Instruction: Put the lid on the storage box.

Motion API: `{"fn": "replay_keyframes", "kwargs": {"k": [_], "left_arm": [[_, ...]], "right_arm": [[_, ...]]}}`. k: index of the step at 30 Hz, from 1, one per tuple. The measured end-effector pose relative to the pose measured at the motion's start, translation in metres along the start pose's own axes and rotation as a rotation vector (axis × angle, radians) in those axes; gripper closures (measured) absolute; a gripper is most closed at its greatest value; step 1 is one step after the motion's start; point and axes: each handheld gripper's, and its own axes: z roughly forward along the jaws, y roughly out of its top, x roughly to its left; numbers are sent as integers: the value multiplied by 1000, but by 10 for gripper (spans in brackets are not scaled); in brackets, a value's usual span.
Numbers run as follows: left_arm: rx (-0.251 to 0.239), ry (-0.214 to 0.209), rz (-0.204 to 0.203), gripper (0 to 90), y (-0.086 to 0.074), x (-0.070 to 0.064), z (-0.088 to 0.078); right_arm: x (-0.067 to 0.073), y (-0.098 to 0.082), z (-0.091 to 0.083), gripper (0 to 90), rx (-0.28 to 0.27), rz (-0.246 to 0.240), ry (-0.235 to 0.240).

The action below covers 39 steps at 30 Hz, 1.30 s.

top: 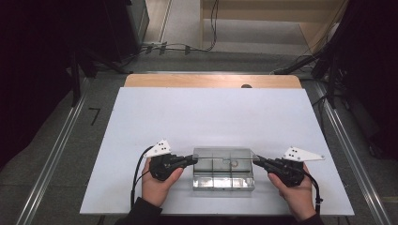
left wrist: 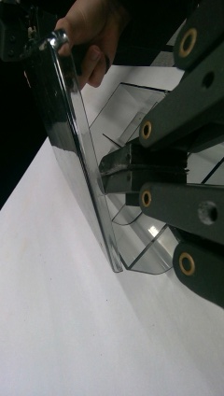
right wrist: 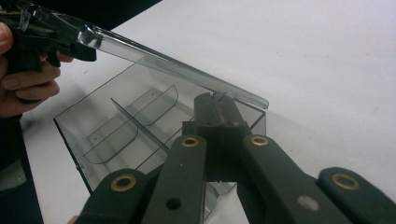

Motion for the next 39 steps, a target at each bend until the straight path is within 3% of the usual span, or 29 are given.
{"fn": "replay_keyframes", "kwargs": {"k": [39], "left_arm": [[12,-4,-14,893,-24,-12,-12]], "right_arm": [[11,-21,-9,879,15,-33,7]]}}
